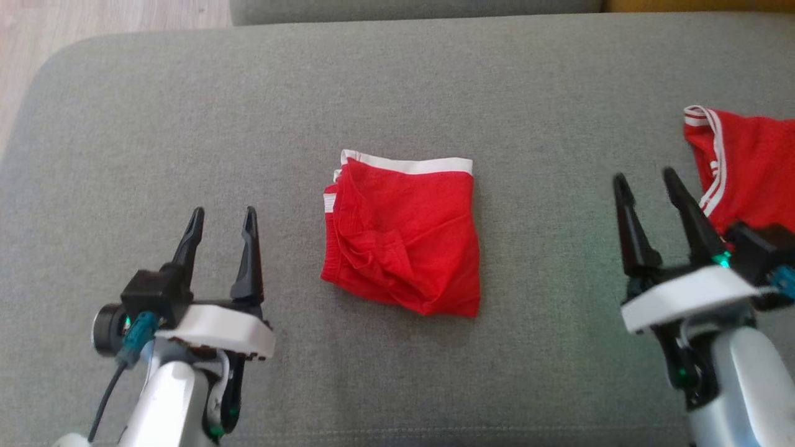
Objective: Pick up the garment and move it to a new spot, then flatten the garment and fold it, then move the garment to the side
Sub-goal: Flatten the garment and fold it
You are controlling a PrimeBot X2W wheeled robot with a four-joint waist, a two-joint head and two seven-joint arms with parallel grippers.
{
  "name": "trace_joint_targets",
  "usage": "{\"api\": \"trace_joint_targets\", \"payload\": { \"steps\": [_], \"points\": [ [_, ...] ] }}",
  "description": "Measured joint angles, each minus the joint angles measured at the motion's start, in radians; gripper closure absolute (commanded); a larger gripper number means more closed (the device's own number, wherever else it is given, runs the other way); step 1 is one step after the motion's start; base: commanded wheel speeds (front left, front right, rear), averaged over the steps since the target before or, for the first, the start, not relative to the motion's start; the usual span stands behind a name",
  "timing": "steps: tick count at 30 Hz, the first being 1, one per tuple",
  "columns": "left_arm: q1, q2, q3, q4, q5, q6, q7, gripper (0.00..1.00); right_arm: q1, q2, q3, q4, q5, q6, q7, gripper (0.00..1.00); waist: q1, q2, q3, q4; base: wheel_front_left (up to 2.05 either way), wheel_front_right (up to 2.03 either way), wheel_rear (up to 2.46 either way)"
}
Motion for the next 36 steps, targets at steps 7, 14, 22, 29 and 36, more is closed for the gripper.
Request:
{"api": "trace_joint_targets", "payload": {
  "steps": [7, 14, 22, 29, 36],
  "points": [
    [0.032, 0.017, -0.001, -0.031, 0.009, 0.009, 0.007, 0.0, 0.093, 0.002, -0.06, -0.072, -0.062, 0.0, 0.029, 0.0, 0.0, 0.0, -0.017, -0.011, 0.0, 0.0, 0.0],
    [0.047, 0.019, -0.011, -0.043, 0.009, 0.018, 0.02, 0.0, 0.105, 0.01, -0.067, -0.114, -0.074, 0.0, 0.058, 0.0, 0.0, 0.0, -0.017, -0.013, 0.0, 0.0, 0.0],
    [0.051, 0.021, -0.015, -0.047, 0.009, 0.025, 0.021, 0.0, 0.123, 0.02, -0.069, -0.125, -0.082, 0.0, 0.072, 0.0, 0.0, 0.0, -0.021, -0.007, 0.0, 0.0, 0.0],
    [0.05, 0.021, -0.02, -0.049, 0.009, 0.026, 0.02, 0.0, 0.121, 0.02, -0.068, -0.12, -0.082, 0.0, 0.083, 0.16, 0.0, 0.0, -0.01, 0.008, 0.0, 0.0, 0.0],
    [0.004, 0.006, -0.037, -0.049, 0.004, 0.025, 0.015, 0.0, 0.069, 0.004, 0.008, -0.007, -0.067, 0.0, 0.091, 1.0, 0.0, 0.0, 0.015, 0.066, 0.0, 0.0, 0.0]
  ]
}}
